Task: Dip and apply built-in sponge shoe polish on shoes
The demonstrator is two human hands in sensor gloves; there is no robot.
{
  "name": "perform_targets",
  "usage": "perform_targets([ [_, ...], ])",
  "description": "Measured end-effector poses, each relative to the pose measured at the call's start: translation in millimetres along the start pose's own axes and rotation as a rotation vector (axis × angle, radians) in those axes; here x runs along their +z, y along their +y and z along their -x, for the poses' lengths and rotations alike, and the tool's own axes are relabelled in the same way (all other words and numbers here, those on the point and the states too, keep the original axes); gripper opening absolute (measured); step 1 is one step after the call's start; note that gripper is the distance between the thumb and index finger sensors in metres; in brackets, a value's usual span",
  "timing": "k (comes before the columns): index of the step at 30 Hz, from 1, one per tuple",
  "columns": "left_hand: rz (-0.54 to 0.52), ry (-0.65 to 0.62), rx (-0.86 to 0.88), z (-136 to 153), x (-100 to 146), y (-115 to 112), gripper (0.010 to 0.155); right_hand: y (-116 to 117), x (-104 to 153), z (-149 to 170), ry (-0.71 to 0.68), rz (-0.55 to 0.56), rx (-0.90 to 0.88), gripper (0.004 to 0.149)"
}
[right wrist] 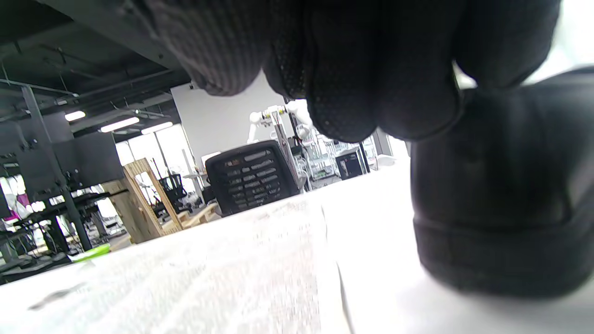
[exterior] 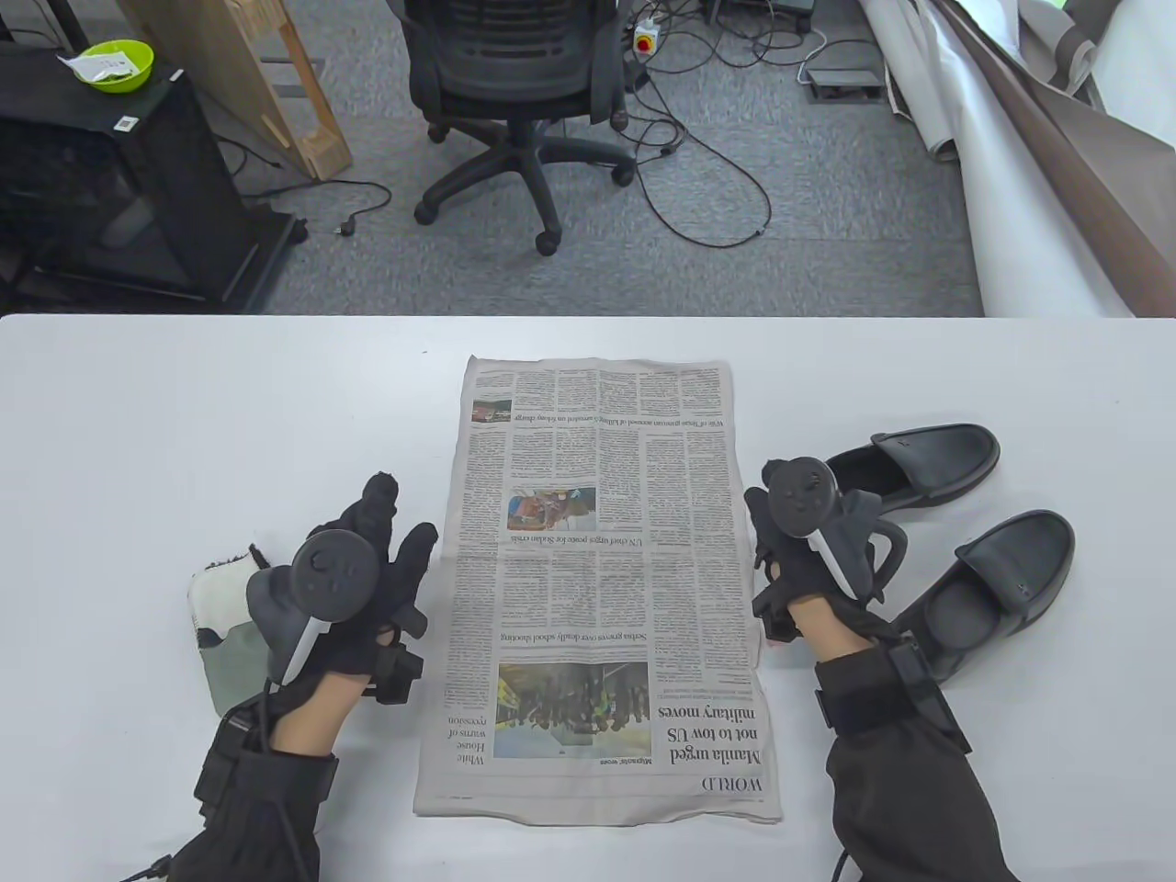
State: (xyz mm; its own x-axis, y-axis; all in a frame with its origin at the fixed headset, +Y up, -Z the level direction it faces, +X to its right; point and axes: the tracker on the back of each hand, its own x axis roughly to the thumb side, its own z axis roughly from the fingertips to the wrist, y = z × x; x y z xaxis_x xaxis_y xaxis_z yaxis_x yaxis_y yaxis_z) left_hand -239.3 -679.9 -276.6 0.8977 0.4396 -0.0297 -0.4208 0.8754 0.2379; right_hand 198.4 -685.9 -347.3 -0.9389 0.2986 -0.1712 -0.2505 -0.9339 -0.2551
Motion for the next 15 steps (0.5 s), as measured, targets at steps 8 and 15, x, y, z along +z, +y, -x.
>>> perform_targets([
  [8, -0.078, -0.006, -0.131, 3, 4, 10, 0.071, -47, 17, 24, 0.011, 0.074, -0.043, 0.055],
  [15, -0.102, -0.029, -0.257, 4, 5, 16, 0.073, -52, 12, 37, 0.054, 0.064, -0.008, 0.059],
])
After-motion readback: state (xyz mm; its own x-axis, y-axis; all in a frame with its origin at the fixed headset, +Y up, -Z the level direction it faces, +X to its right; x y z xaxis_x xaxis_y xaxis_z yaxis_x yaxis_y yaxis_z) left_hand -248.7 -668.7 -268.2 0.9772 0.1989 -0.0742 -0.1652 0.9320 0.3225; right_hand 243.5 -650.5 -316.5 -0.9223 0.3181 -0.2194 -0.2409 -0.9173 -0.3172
